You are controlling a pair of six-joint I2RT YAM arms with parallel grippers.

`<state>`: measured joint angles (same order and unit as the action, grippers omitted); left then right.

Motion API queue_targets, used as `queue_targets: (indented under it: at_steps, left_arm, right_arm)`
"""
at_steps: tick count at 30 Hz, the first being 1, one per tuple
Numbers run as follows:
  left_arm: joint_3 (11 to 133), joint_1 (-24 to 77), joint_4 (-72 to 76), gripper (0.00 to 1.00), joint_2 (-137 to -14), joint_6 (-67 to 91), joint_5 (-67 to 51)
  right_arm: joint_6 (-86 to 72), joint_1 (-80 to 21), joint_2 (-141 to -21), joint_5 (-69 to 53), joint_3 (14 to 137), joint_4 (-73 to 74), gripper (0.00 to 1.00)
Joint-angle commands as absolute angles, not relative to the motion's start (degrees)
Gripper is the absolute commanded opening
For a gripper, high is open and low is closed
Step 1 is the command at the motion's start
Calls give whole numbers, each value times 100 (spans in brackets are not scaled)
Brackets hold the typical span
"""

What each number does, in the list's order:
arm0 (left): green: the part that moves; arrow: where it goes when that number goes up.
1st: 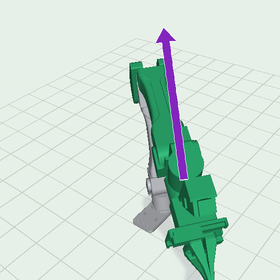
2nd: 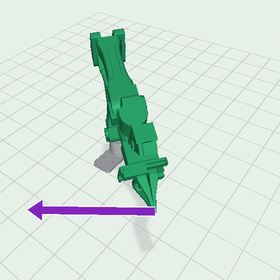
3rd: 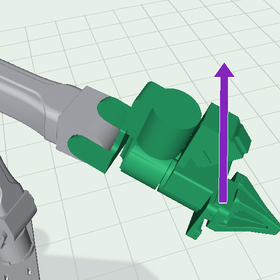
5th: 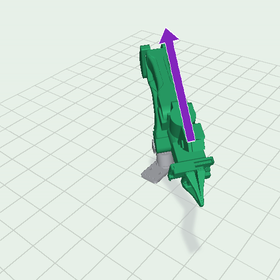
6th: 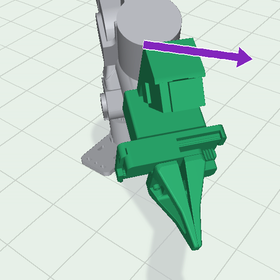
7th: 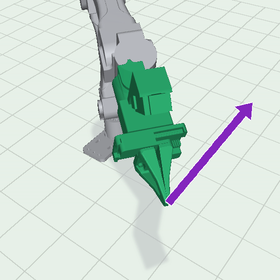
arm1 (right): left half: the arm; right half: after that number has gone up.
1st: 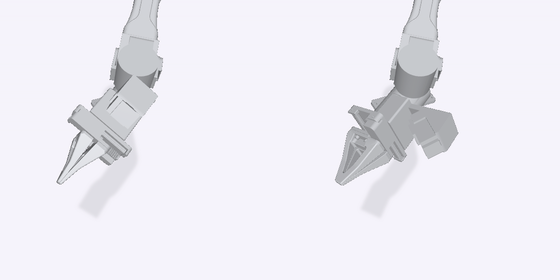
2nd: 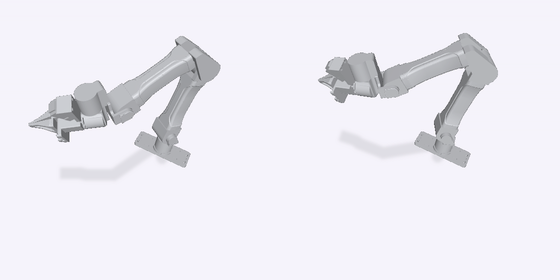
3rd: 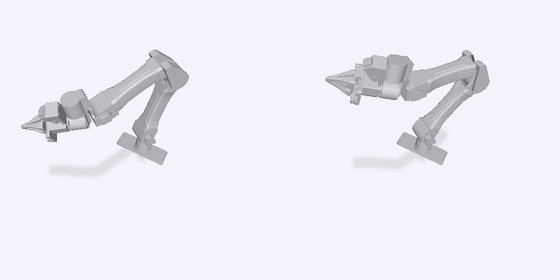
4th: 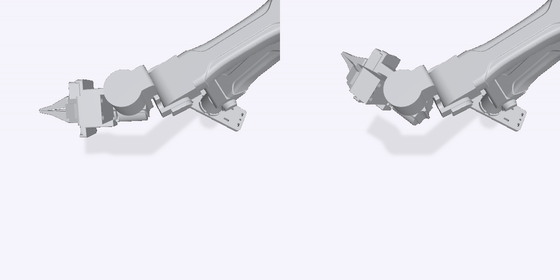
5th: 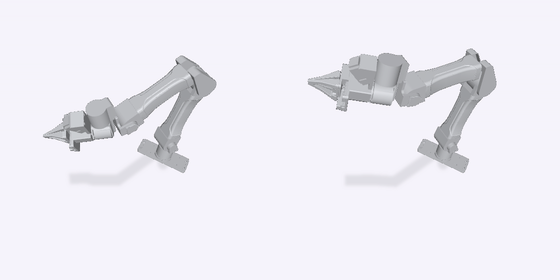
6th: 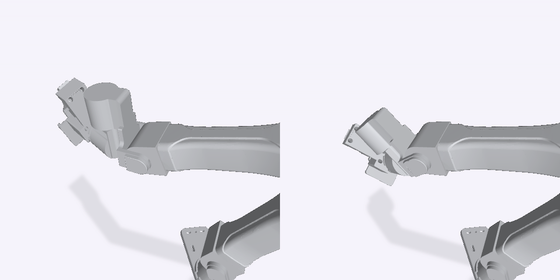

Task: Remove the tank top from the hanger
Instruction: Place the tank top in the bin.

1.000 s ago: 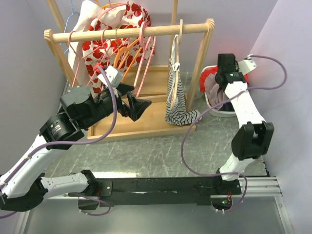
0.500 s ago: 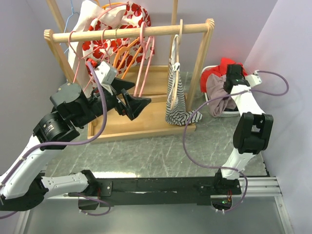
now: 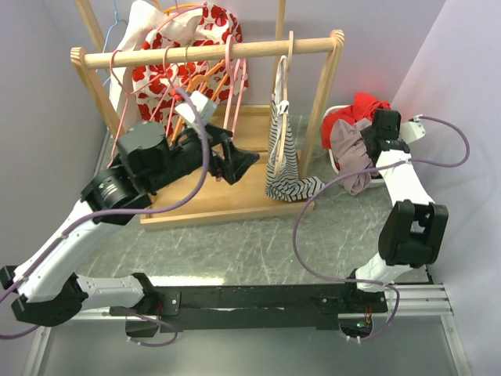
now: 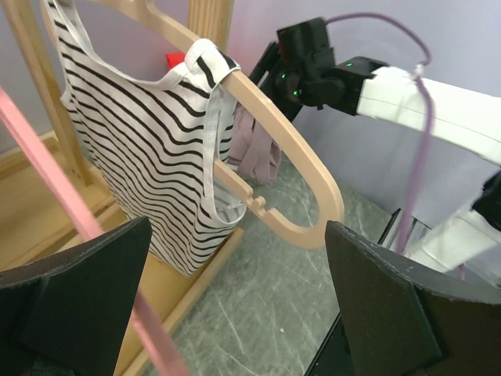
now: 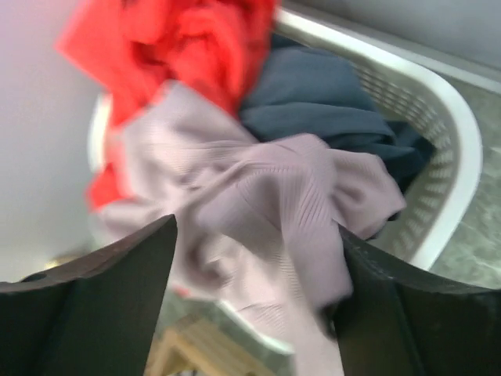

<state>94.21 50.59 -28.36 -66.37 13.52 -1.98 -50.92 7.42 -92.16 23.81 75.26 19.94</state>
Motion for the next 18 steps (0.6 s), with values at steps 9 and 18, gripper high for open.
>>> queue_targets:
  at_steps: [9, 18]
  left_arm:
    - [9668, 5062, -1891, 99, -7049, 1722, -334]
    - [9781, 5106, -1388, 99, -7346, 2118, -194]
  right_arm:
    - [-4369, 221, -7770, 2873, 7014, 1152, 100]
    - [-4183, -430, -7515, 3410, 7419, 1907, 100]
